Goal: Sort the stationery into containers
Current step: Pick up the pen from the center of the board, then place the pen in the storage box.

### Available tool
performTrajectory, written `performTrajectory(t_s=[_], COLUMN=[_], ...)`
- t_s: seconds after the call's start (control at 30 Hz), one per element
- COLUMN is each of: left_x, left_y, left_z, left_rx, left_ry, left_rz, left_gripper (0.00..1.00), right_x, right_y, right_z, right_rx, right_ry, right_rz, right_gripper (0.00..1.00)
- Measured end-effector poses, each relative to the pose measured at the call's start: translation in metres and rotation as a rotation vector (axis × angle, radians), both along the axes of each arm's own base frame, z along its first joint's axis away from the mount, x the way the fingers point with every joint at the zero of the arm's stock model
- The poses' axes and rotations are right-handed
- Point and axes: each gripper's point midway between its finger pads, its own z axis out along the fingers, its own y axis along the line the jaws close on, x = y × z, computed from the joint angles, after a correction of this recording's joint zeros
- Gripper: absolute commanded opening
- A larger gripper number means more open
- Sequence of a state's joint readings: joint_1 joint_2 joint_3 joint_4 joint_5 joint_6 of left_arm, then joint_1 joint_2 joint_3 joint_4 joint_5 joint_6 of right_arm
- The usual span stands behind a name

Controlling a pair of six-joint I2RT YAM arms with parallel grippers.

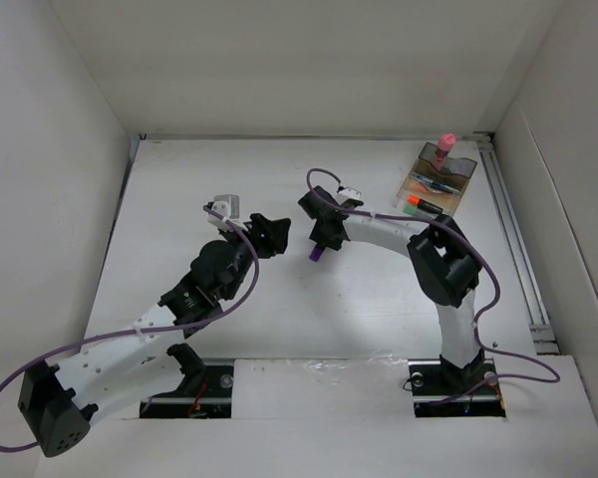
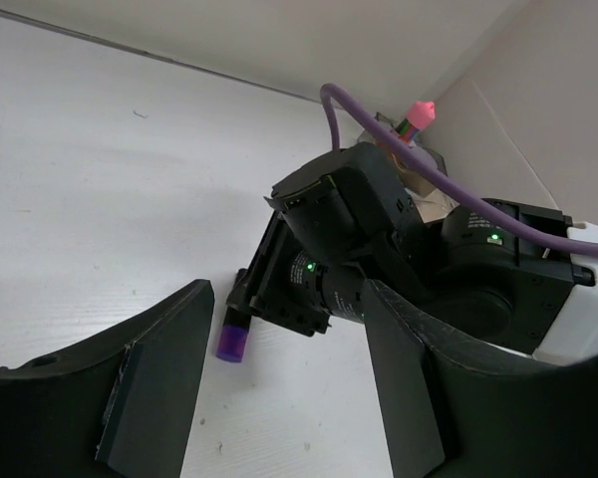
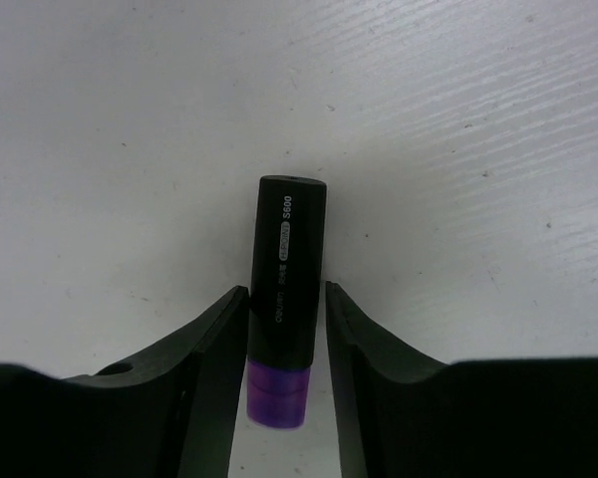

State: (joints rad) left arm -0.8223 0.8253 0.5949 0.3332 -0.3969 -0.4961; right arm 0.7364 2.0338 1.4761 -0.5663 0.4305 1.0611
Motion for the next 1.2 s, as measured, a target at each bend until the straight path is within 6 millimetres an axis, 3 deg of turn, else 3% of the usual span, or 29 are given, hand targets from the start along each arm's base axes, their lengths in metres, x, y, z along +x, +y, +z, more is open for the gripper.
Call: performTrajectory(t_s=[0.1, 0.17, 0.27, 0.37, 0.6, 0.8, 0.87, 0.97, 1.1, 1.2], left_x=[0.000, 0.000, 0.000, -0.001, -0.001, -0.001, -0.001, -0.001, -0.002, -0.003], left_y=[-0.002, -0.003, -0.003, -0.004, -0.005, -0.005, -0.005, -0.007, -0.009, -0.011], left_z=[-0.002, -0.003, -0.003, -0.003, -0.003, -0.003, -0.005, -0.006, -0.004, -0.003], left_rx=[0.005, 0.006, 0.007, 0.006, 0.006, 0.007, 0.010, 0.012, 0.008, 0.003], left_ry=[0.005, 0.007, 0.007, 0.007, 0.007, 0.008, 0.010, 0.013, 0.010, 0.005], left_rz=[-0.009, -0.013, -0.014, -0.019, -0.023, -0.023, -0.025, -0.034, -0.047, -0.057], left_gripper=[0.58, 0.58, 0.58, 0.58, 0.58, 0.58, 0.58, 0.58, 0.58, 0.58], right_x=[0.001, 0.002, 0.005, 0.008, 0.011, 0.008, 0.009, 0.034, 0.067, 0.072], right_y=[0.001, 0.004, 0.007, 0.007, 0.009, 0.000, -0.017, -0.062, -0.156, -0.227], right_z=[-0.007, -0.005, -0.006, -0.006, -0.008, -0.001, 0.013, 0.058, 0.130, 0.155], right_rx=[-0.003, 0.011, 0.039, 0.070, 0.114, 0.218, 0.286, 0.429, 0.641, 0.769], right_ry=[0.009, 0.003, 0.003, 0.009, 0.025, 0.056, 0.058, -0.038, -0.259, -0.376], right_rz=[0.010, 0.016, 0.023, 0.030, 0.052, 0.058, 0.018, -0.120, -0.350, -0.506], right_gripper=[0.27, 0.27, 0.43, 0.48, 0.13, 0.08, 0.10, 0.11, 0.12, 0.12])
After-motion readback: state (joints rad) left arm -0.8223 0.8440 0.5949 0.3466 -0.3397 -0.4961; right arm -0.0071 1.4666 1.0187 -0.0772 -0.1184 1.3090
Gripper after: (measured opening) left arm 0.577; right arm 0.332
